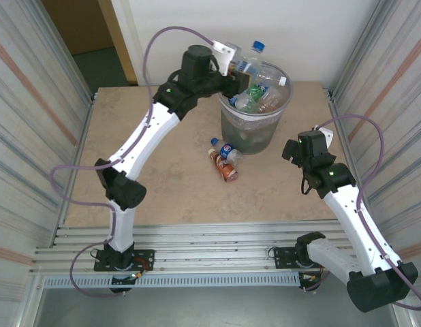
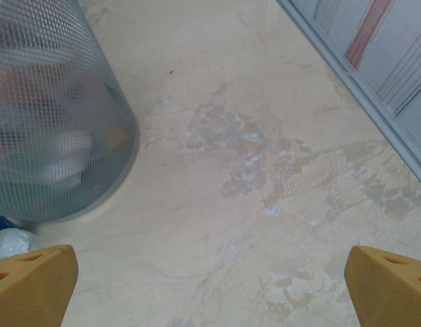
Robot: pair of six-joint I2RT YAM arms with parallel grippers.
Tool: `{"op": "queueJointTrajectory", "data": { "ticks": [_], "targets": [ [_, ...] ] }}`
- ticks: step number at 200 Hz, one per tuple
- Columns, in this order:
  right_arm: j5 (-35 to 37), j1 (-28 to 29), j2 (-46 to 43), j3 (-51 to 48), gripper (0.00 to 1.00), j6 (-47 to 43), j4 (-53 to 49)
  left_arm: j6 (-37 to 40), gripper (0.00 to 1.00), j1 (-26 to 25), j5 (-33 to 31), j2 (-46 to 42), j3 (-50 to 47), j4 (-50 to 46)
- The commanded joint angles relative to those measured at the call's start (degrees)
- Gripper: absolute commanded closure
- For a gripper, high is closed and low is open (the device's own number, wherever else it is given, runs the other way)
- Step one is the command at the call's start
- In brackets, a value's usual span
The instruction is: Put the plastic bottles in the bin
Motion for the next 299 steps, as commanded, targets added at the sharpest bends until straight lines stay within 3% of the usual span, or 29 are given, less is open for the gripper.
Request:
{"op": "queueJointTrajectory", "data": {
  "ticks": [1, 67, 122, 192, 299],
  "targets": [
    [0.0, -0.4, -0.7, 1.7, 0.01, -0.4, 0.0, -1.6, 0.63, -2.0, 1.1, 2.9, 5.3, 2.0],
    [-0.8, -0.5, -0.5, 1.4, 0.01, -0.2, 0.1, -1.1, 0.62, -4.3, -0.4, 11.4, 9.8, 7.1],
    [-1.6, -0.5, 0.4, 1.3, 0.01, 0.1, 0.8, 5.1, 0.56, -4.5, -4.3, 14.5, 10.2, 6.6],
    [-2.2, -0.5, 2.2, 5.2, 0.01, -2.3, 1.3, 9.3, 0.27, -5.1, -8.6, 14.9, 10.5, 4.9],
    [-6.1, -2.2, 12.7, 20.8, 0.03, -8.3, 4.6, 11.1, 0.28, -6.5, -15.2, 5.1, 2.8, 6.1]
  ]
}}
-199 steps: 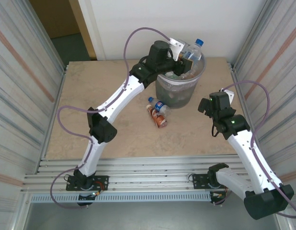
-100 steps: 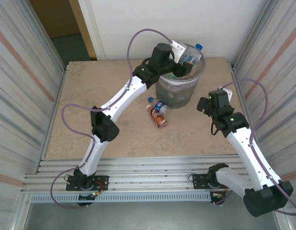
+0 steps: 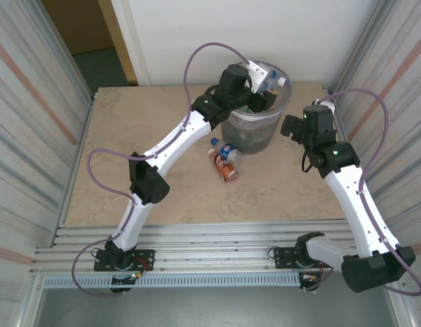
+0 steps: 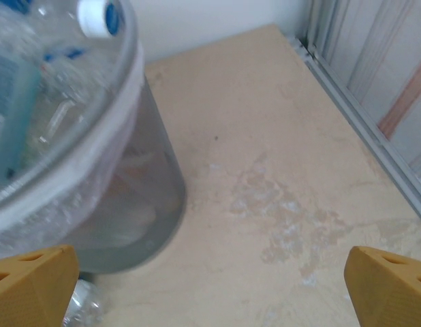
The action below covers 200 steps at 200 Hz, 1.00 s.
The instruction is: Put the plastic bottles in the bin
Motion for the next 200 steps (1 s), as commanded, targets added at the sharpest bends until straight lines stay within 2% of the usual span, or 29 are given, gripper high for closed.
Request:
{"op": "queueJointTrajectory", "data": {
  "ticks": [1, 28, 76, 100, 143, 200],
  "targets": [
    [-2.2, -0.4, 3.0, 4.8, 0.04, -3.1, 2.2, 1.1, 0.28, -0.1, -3.1, -7.7, -2.6, 1.5],
    [-3.7, -0.5, 6.7, 8.5, 0.10, -4.2, 3.2, 0.5, 0.27, -0.1, -6.9, -16.3, -12.3, 4.5],
    [-7.6, -0.5, 13.6, 15.3, 0.29, -6.2, 4.7, -0.8, 0.23, 0.0, -13.9, -32.5, -36.0, 12.4],
    [-9.4, -0.4, 17.0, 19.2, 0.34, -7.3, 4.8, -3.4, 0.15, 0.7, -17.2, -38.0, -46.1, 13.5],
    [-12.5, -0.1, 24.0, 26.1, 0.35, -8.6, 4.4, -13.4, 0.09, 4.1, -18.0, -43.2, -59.2, 13.6],
    [-11.6, 1.2, 31.2, 30.3, 0.39, -11.5, 1.9, -23.0, 0.06, 5.7, -19.1, -42.6, -67.8, 12.9]
  ]
}}
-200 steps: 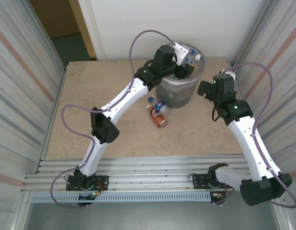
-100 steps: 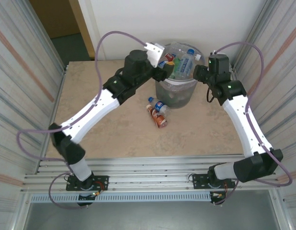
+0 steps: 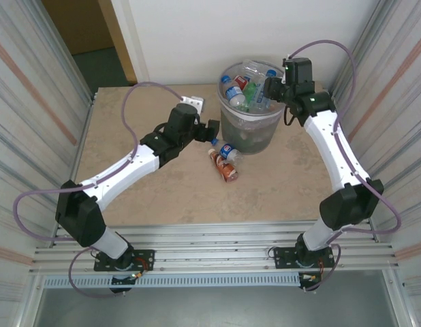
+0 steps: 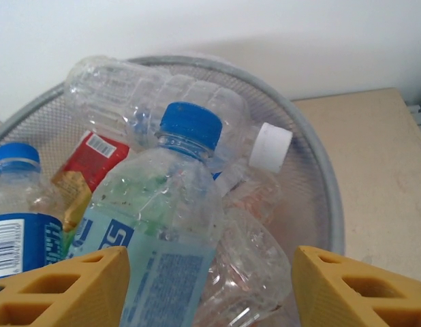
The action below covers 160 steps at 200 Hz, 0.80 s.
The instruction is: Put the plastic bottles in the bin
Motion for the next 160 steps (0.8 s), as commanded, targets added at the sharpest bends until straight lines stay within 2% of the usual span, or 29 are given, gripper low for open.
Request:
{"op": "queueJointTrajectory", "data": {
  "ticks": [1, 39, 84, 160],
  "targets": [
    [-0.1, 0.7, 2.1, 2.0, 0.39, -2.8, -2.1, -6.8, 0.06, 0.4, -1.2, -1.3, -2.4, 1.1],
    [1.3, 0.9, 4.7, 1.7, 0.42, -4.0, -3.7, -13.6, 0.09, 1.2, 3.4, 3.1, -3.8, 2.2],
    [2.5, 1.1, 3.8, 1.6, 0.42, -4.6, -4.4, -16.3, 0.12, 1.5, 8.0, 8.1, -2.5, 2.8],
    [2.6, 1.8, -3.1, 1.1, 0.31, -4.7, -4.0, -19.4, 0.13, 0.2, 10.3, 13.6, -2.8, 3.3]
  ]
}}
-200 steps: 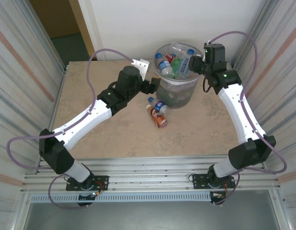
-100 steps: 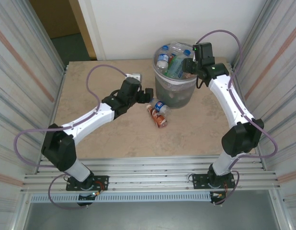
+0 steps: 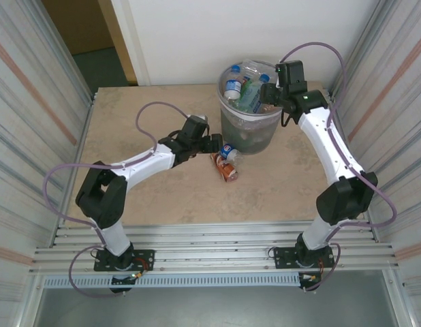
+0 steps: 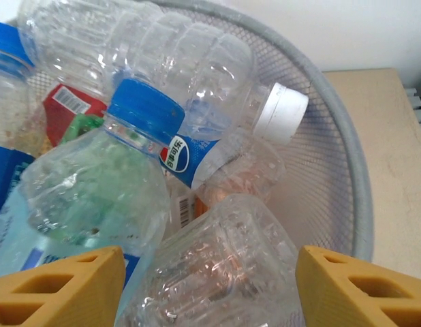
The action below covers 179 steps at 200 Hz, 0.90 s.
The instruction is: Put the plastic bottles in the bin
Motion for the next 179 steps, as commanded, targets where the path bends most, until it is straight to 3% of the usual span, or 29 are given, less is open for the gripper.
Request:
{"op": "queueJointTrajectory", "data": {
  "ticks": [1, 60, 108, 179],
  "targets": [
    [0.7, 0.7, -4.6, 0.3, 0.31, -1.6, -0.6, -2.4, 0.13, -1.2, 1.1, 1.6, 0.4, 1.3],
    [2.4, 1.0, -12.5, -6.1, 0.18, -0.5, 0.1, -6.9, 0.06, -3.5, 1.0, 6.5, 1.2, 1.3],
    [3.2, 1.0, -18.2, -12.7, 0.06, 1.8, 0.1, -7.9, 0.07, -5.2, 0.3, 7.9, 0.6, -2.1],
    [3.2, 1.3, -21.4, -16.3, 0.01, 3.7, 0.3, -6.7, 0.09, -6.3, 1.9, 9.7, 0.1, -5.5]
  ]
}}
